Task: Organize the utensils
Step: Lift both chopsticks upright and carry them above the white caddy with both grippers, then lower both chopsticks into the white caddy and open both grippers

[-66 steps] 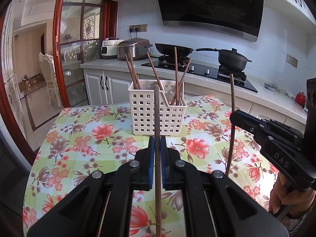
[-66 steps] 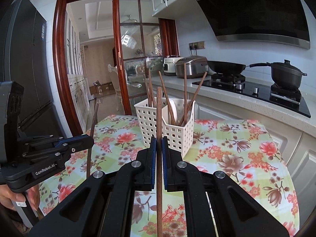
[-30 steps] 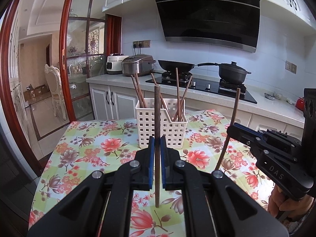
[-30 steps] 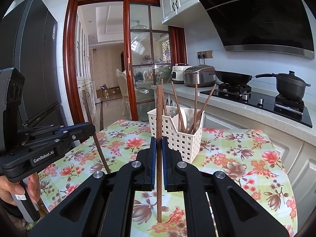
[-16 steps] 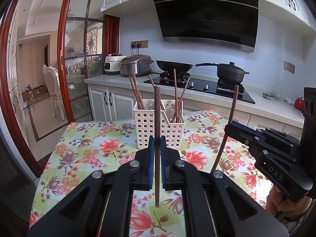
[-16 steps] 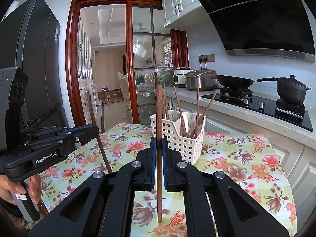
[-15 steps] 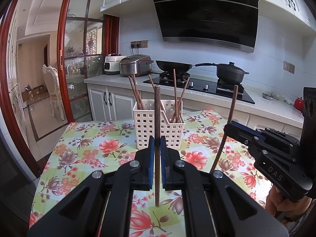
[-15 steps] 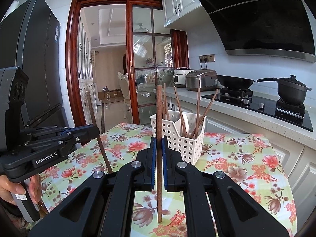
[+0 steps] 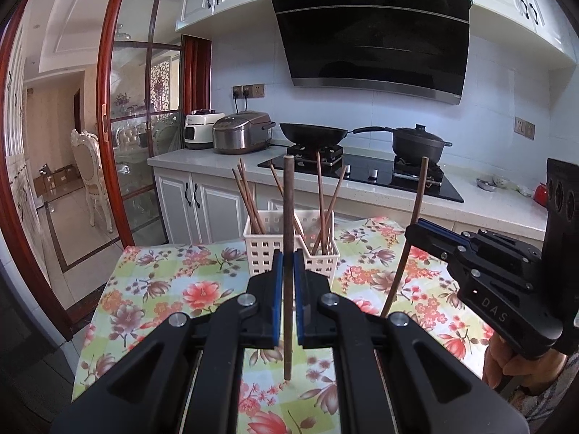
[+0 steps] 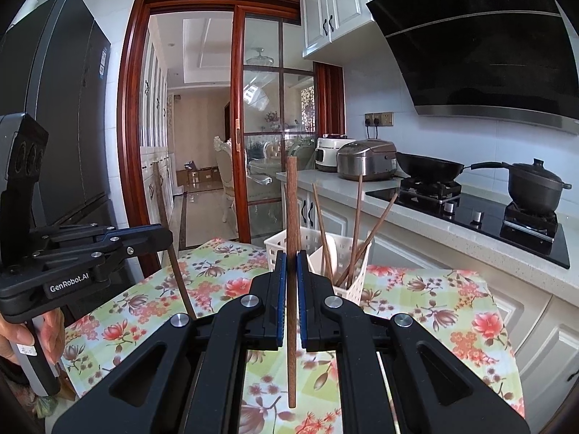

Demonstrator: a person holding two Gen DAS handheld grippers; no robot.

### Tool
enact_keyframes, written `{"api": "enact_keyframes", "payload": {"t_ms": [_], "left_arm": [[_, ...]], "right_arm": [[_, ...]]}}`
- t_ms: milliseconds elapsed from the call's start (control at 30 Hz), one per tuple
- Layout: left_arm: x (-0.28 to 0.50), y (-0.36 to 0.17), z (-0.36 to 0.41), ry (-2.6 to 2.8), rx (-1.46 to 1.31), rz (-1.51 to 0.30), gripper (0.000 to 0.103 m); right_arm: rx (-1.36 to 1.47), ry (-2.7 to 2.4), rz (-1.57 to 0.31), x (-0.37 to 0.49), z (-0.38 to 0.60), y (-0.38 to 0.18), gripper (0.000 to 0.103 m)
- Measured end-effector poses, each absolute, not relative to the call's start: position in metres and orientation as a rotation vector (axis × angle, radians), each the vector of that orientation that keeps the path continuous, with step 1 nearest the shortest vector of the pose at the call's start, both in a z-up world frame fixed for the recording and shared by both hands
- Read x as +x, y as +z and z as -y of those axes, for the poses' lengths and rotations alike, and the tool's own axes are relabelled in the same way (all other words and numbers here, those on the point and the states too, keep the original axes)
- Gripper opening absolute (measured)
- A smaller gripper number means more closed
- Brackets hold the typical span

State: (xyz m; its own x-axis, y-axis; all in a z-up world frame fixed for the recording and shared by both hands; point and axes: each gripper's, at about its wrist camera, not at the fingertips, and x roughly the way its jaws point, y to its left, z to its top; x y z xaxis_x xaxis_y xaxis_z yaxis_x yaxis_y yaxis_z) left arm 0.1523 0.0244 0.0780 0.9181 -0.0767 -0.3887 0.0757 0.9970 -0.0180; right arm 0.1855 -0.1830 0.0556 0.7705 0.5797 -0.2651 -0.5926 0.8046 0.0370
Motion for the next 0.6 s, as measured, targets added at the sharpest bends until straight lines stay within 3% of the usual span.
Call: {"api": "enact_keyframes", "payload": {"t_ms": [600], "left_arm": [[0.24,0.146,-0.045,-0.081,-0.025,-0.359,0.006]], "right_arm": [[-0.001,0.6,-0.256,0.264,0.175,0.1,0.006]]}}
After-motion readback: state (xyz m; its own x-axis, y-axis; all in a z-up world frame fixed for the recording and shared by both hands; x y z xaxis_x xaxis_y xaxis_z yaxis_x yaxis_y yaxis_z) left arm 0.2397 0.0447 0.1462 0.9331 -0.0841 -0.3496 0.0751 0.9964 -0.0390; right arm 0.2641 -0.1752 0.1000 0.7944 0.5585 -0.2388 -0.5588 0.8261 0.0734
